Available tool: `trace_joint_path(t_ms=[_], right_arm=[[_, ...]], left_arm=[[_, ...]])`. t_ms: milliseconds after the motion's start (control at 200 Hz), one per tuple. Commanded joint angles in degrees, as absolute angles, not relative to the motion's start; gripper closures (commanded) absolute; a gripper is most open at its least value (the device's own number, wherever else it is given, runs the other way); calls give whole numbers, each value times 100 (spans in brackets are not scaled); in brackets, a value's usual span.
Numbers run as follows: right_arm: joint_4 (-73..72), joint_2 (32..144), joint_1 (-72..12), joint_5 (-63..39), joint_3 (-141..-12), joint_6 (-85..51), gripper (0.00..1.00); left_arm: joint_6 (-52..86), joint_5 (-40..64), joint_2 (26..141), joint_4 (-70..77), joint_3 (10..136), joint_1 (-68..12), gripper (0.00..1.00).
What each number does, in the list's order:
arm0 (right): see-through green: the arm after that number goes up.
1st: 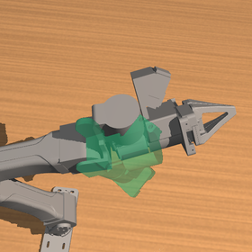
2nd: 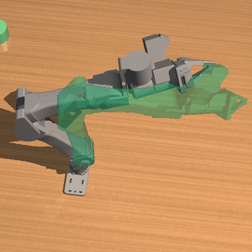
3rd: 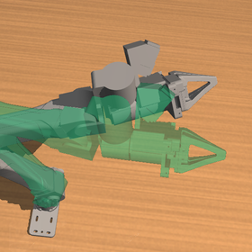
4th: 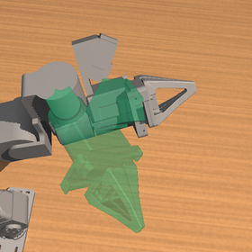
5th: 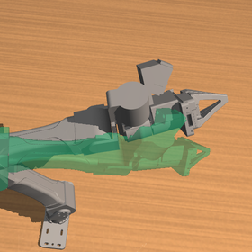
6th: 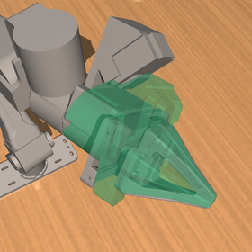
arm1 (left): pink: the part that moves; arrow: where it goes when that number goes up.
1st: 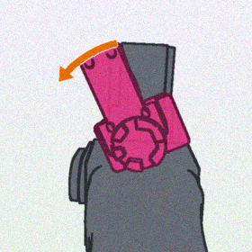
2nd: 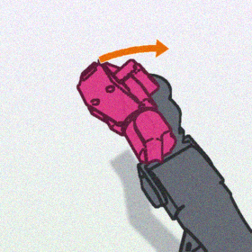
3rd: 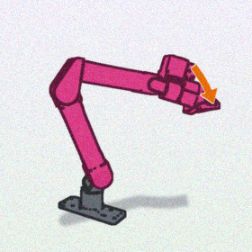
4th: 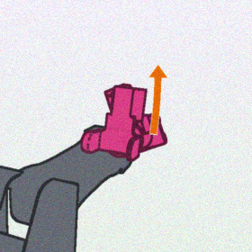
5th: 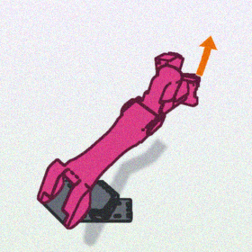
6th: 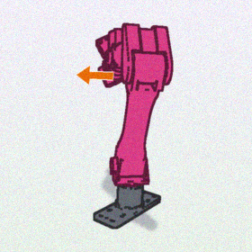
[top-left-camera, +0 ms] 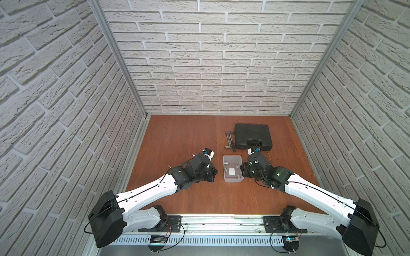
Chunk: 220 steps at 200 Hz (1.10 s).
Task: Put the socket on the desktop into the storage box
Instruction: Pick up the socket head at the center of the board, then place the socket head in the storage box.
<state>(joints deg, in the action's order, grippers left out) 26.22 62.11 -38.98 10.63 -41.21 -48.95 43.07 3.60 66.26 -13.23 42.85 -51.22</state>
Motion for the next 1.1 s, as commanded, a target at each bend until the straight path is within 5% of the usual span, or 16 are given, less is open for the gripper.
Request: trace_joint_path(t_ms=[0, 1095], right_arm=[[2792, 5968, -3727, 1212, -3986, -5101, 77], [2857, 5467, -3322, 1109, -3578, -5307, 77]], left_arm=[[4245, 657, 6545, -800, 4405, -5044, 100], [4896, 1493, 8167, 715, 5194, -4941, 100]])
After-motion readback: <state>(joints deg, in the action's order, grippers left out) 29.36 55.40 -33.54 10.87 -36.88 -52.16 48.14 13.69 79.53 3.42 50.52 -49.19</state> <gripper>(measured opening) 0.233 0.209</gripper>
